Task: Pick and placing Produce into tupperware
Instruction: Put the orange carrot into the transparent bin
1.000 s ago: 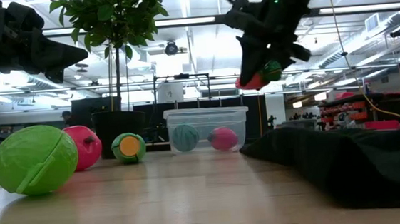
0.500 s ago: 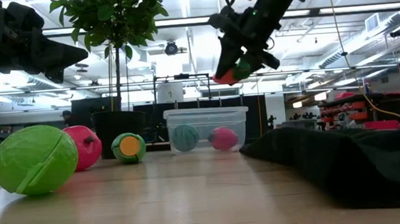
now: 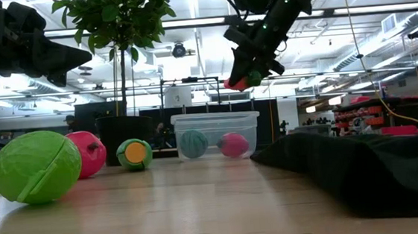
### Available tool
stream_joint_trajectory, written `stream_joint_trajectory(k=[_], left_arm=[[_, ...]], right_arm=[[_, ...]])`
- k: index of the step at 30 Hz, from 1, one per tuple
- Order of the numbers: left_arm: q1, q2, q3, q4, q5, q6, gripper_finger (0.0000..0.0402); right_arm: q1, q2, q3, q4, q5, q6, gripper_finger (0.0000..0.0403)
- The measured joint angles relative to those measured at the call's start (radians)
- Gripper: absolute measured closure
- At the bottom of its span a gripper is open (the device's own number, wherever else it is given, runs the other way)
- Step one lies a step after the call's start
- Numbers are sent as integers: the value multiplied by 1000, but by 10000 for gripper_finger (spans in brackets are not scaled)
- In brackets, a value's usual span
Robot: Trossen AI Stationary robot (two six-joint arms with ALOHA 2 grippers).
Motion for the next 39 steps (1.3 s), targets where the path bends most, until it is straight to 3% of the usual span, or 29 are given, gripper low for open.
stream_joint_trajectory(k=[10, 19, 39], left_arm=[[0, 0, 0, 0, 0, 0, 362], [0, 0, 0, 0, 0, 13, 372], [0, 0, 0, 8, 0, 27, 372]], right_arm=[[-45, 0, 0, 51, -162, -394, 219], [-42, 1, 0, 92, -165, -649, 219], [-24, 108, 0, 151, -163, -705, 219]])
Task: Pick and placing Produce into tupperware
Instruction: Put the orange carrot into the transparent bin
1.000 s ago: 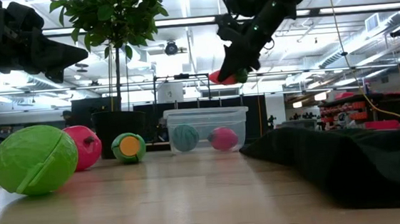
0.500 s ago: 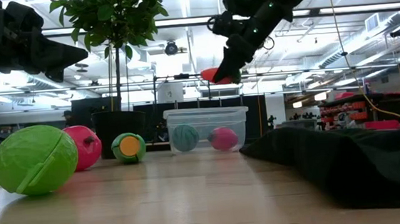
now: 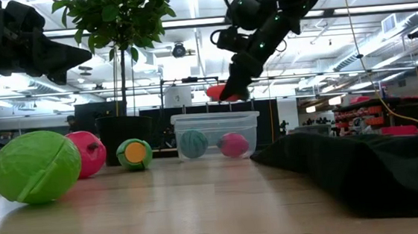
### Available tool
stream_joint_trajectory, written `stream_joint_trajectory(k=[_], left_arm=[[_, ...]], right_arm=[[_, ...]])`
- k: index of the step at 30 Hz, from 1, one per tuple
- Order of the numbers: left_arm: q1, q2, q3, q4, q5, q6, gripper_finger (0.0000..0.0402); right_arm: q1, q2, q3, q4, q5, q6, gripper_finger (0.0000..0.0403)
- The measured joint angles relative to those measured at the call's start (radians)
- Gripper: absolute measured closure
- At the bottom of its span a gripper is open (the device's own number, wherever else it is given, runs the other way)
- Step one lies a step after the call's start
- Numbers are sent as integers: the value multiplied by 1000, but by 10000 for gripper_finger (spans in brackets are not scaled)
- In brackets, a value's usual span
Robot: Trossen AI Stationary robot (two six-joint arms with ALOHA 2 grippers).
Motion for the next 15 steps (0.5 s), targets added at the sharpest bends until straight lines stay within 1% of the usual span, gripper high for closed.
stream_joint_trajectory(k=[9, 15], left_arm=[[0, 5, 0, 5, 0, 0, 362], [0, 6, 0, 7, 0, 0, 365]], right_arm=[[0, 67, 0, 17, -3, -35, 219], [0, 94, 0, 72, -3, -59, 219]])
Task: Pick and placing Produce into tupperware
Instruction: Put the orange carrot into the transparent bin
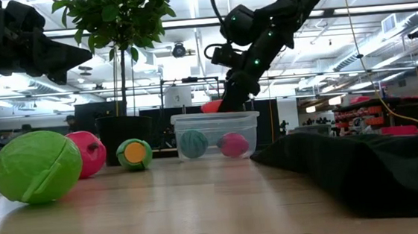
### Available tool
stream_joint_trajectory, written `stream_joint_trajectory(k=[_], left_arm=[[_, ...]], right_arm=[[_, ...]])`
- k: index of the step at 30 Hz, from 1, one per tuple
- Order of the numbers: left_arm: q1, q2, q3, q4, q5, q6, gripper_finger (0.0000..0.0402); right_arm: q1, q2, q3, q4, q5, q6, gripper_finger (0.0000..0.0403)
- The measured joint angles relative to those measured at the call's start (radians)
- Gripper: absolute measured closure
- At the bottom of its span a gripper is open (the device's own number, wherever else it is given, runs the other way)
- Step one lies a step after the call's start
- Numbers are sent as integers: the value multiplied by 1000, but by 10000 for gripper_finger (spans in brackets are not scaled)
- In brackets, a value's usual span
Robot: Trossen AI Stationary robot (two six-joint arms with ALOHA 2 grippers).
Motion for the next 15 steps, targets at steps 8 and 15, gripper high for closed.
stream_joint_trajectory(k=[8, 15], left_arm=[[0, 0, 0, 1, 0, 15, 371], [0, 0, 0, 1, 1, 15, 361]], right_arm=[[1, -2, 0, 21, -23, 10, 219], [4, -2, 0, 25, -37, 58, 216]])
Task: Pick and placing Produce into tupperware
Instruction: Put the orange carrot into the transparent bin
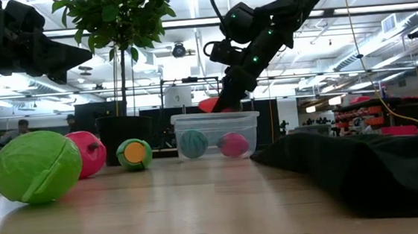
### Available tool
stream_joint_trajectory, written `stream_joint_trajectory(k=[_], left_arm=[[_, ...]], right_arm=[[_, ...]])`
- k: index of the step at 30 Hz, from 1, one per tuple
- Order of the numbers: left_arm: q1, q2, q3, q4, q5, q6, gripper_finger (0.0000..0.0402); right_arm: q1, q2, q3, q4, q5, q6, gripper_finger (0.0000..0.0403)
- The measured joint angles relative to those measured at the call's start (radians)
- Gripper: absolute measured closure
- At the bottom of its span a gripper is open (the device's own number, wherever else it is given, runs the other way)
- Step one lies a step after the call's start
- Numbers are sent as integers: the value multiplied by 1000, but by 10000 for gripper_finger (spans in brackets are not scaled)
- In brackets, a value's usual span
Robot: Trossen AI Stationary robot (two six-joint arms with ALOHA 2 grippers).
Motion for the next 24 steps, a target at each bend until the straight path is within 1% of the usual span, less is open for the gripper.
stream_joint_trajectory(k=[12, 24], left_arm=[[0, 0, 0, 7, 0, 1, 372], [0, 0, 0, 8, 0, 2, 362]], right_arm=[[4, 47, -1, 14, -11, 1, 216], [4, 45, 0, 12, -9, 3, 216]])
